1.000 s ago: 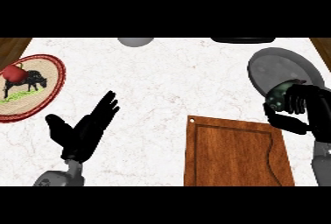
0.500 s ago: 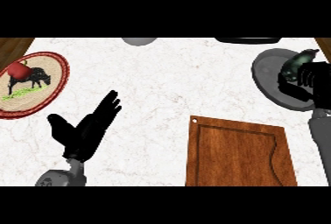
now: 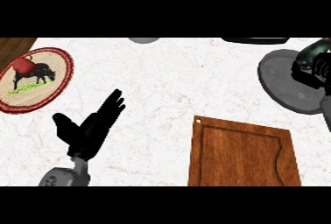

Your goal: Pick the eggplant from the cutting board and place it in the pan

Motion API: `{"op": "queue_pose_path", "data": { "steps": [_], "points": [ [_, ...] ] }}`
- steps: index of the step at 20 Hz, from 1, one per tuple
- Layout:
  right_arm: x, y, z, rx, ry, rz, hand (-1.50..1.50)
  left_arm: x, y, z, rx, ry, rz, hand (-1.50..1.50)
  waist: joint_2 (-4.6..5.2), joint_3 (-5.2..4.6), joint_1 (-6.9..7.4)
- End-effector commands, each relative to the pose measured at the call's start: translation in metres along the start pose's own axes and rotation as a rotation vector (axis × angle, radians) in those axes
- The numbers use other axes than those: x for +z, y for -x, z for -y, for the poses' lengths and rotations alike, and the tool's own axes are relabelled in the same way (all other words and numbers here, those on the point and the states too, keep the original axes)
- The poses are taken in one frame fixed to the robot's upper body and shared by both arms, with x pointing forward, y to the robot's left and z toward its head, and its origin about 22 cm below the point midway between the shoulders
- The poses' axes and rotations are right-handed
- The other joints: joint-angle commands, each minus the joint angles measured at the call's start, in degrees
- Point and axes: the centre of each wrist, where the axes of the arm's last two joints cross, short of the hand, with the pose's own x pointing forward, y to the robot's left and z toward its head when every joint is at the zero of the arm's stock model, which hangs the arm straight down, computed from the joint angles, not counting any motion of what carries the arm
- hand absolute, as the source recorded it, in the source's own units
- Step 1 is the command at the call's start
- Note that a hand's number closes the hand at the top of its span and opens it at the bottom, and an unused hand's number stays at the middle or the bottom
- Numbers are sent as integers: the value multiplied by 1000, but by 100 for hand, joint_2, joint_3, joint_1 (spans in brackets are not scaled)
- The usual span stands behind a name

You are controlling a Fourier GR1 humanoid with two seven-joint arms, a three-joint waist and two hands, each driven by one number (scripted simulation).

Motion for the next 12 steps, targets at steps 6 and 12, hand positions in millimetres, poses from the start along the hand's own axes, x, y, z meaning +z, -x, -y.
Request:
{"op": "queue_pose_path", "data": {
  "steps": [6,12],
  "points": [
    [-1,33,18,188,-222,-184,-150,-10,-14,13,-21,48,26,0,93,4,224],
    [0,23,2,0,-241,-176,-150,-13,-8,10,-28,35,25,0,79,20,133]
  ]
}}
